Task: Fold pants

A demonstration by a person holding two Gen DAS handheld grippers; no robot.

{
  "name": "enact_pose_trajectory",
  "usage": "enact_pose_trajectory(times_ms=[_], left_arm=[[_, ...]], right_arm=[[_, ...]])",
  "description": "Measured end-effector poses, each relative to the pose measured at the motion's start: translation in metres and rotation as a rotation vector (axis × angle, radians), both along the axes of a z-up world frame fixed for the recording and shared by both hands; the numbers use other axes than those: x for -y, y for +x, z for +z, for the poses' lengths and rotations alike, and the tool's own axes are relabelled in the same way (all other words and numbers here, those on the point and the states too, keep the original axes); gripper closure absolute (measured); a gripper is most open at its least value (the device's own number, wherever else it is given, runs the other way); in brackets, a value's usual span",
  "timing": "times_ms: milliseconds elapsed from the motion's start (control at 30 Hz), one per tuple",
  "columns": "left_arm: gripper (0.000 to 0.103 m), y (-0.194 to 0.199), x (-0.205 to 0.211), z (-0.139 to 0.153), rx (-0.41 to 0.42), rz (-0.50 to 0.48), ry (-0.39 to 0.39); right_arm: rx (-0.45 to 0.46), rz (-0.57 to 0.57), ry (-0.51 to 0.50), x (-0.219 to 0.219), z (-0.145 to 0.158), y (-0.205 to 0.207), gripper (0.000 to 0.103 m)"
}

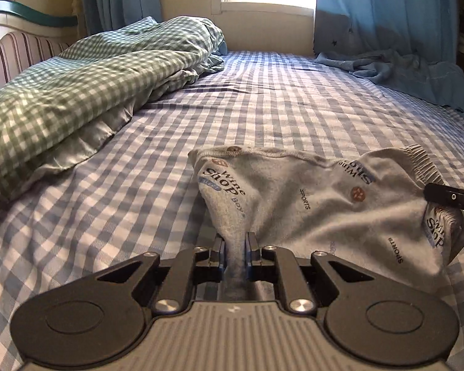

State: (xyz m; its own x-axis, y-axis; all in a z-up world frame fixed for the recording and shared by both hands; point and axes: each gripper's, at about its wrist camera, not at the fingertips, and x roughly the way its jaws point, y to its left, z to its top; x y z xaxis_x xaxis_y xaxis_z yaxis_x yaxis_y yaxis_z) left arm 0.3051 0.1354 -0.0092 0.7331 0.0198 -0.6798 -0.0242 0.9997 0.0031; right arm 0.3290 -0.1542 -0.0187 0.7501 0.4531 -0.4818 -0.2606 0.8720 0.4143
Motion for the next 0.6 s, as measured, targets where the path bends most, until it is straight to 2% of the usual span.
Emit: enact_pose_trajectory(times_ms=[100,300,367,433,500,567,600], left_arm=[[0.090,-0.005,-0.003,-0.001,0.007,0.003,-0.019],[0.087,-0.003,0.000,0.002,-0.005,0.004,-0.002],[0.083,-0.002,-0.002,0.002,-0.016,0.012,-0.003],[0.080,-0.004,-0.004,0.002,-0.026,0.021,-0.002],[0.073,-0.009,-0.004,0.003,-0.030,0.031,0.001],[0.054,-0.015,-0.006,0.007,-0.024,0.046,0.000],[0.049,-0.018,-0.007,0.010,-0.014,0.055,-0.004]], right_arm=[[-0.032,-0.014,0.045,0.008,-0.004,0.000,0.091],[-0.027,-0.012,0.009,0.001,0.001,-0.001,0.090],[-0.035,-0.021,0.002,0.000,0.002,0.000,0.089],[-0.043,-0.039,-0.012,0.000,0.002,0.000,0.083],[-0.040,-0.060,-0.030,0.000,0.004,-0.003,0.077],[-0.026,-0.070,-0.046,0.002,0.008,-0.011,0.061],[-0.014,-0.072,-0.055,0.002,0.011,-0.016,0.058]])
